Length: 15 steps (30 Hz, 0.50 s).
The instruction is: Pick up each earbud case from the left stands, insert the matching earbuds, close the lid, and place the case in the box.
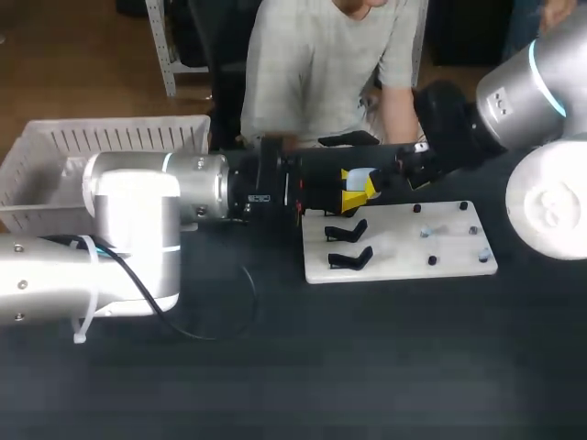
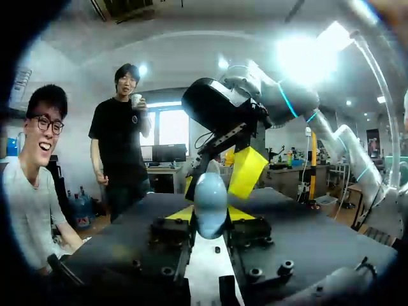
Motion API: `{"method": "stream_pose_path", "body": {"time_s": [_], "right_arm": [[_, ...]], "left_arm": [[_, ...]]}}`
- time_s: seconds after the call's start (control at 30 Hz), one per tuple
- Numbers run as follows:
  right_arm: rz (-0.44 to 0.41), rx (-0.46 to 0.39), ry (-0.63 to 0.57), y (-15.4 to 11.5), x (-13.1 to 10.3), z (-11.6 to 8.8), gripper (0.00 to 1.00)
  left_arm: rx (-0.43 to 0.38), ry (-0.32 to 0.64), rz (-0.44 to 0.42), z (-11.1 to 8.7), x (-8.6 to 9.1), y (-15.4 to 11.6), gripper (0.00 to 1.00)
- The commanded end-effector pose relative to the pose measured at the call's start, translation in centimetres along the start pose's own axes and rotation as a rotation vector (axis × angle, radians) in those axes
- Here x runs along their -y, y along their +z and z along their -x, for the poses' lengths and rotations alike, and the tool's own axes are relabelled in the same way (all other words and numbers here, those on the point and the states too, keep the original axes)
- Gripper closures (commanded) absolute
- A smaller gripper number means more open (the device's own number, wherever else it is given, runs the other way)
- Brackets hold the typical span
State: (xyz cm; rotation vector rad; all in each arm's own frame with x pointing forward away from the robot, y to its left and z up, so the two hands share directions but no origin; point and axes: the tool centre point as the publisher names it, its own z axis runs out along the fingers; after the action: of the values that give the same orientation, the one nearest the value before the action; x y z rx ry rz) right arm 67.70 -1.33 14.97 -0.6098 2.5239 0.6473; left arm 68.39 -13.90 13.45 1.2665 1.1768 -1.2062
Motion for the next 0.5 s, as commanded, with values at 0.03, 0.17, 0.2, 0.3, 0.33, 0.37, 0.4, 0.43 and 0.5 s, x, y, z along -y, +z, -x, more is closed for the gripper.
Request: {"method": "stream_pose_path", "body": {"time_s": [0.03,0.17,0.2,0.3,0.33,0.37,0.4,0.43,0.5], "right_arm": [[-0.006,0.002,0.007,0.0,0.1,0.2,0.00],[-0.007,0.022,0.019,-0.5,0.4,0.5,0.00],[-0.009,0.031,0.023,-0.7,0.5,0.6,0.00],[-0.007,0.041,0.030,-1.0,0.7,1.0,0.00],[-0.006,0.041,0.031,-1.0,0.8,1.1,0.00],[-0.009,0.044,0.032,-1.1,0.9,1.2,0.00],[-0.010,0.056,0.034,-1.3,1.0,1.4,0.00],[-0.014,0.068,0.032,-1.6,1.0,1.5,0.00],[-0.026,0.093,0.027,-2.5,0.9,1.7,0.00]], "left_arm": [[0.003,0.002,0.003,-0.1,0.0,0.1,1.00],[0.003,0.002,0.003,-0.1,0.0,0.1,1.00],[0.003,0.002,0.003,-0.1,0.0,0.1,1.00],[0.003,0.002,0.003,-0.1,0.0,0.1,1.00],[0.003,0.002,0.003,-0.1,0.0,0.1,1.00],[0.003,0.002,0.003,-0.1,0.0,0.1,1.00],[0.003,0.002,0.003,-0.1,0.0,0.1,1.00],[0.003,0.002,0.003,-0.1,0.0,0.1,1.00],[0.003,0.002,0.003,-0.1,0.0,0.1,1.00]]}}
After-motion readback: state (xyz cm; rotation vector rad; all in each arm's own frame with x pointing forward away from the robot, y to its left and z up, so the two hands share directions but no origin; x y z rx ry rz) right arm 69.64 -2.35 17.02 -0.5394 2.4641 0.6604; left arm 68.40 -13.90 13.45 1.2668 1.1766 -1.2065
